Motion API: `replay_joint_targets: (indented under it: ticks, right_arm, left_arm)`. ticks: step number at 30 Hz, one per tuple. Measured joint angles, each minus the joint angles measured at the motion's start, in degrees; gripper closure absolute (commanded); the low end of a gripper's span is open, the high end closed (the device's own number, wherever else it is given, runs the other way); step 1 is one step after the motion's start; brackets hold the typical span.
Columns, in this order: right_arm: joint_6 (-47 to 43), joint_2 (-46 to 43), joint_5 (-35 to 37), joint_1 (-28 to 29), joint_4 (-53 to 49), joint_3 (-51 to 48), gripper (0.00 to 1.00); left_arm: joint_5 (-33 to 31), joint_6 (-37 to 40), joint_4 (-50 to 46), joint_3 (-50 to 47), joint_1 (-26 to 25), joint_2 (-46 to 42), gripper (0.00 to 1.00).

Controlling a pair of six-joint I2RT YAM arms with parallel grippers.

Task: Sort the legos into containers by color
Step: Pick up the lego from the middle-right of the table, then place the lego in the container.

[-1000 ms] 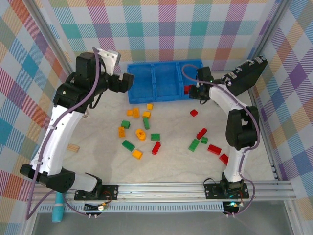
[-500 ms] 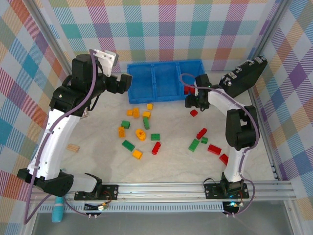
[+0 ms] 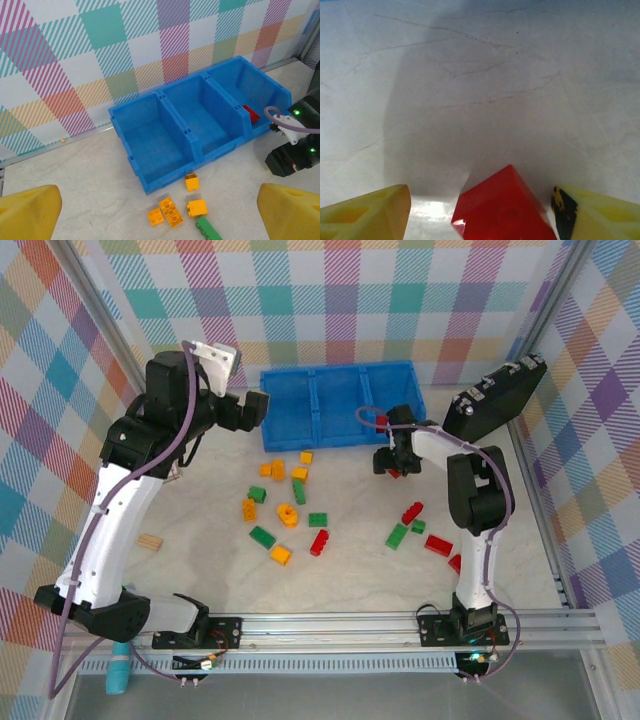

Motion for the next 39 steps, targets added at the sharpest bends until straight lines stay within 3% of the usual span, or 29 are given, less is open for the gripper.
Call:
replay_joint_targets:
  ticks: [9, 19, 29, 39]
  right_arm:
    - [1.18, 1.38, 1.84, 0.04, -2.86, 2.34, 0.51]
    - [1.27, 1.86, 2.47, 0.13, -4.0, 3.15, 0.65]
    - [1.16, 1.46, 2.89, 0.46, -9.9, 5.81, 0.69]
    - [-2.08, 1.57, 5.29, 0.26, -14.01, 26.08, 0.71]
  left_arm:
    - [-0.22, 0.61, 0.0, -0.02, 0.0, -0.74, 0.0]
    - [-0.61, 0.72, 0.0, -0.83, 0.0, -0.87, 0.0]
    - [-1.6, 1.05, 0.11, -1.99, 0.0, -2.47, 0.0]
    - [-2.45, 2.1, 1.33, -2.69, 0.0, -3.17, 0.0]
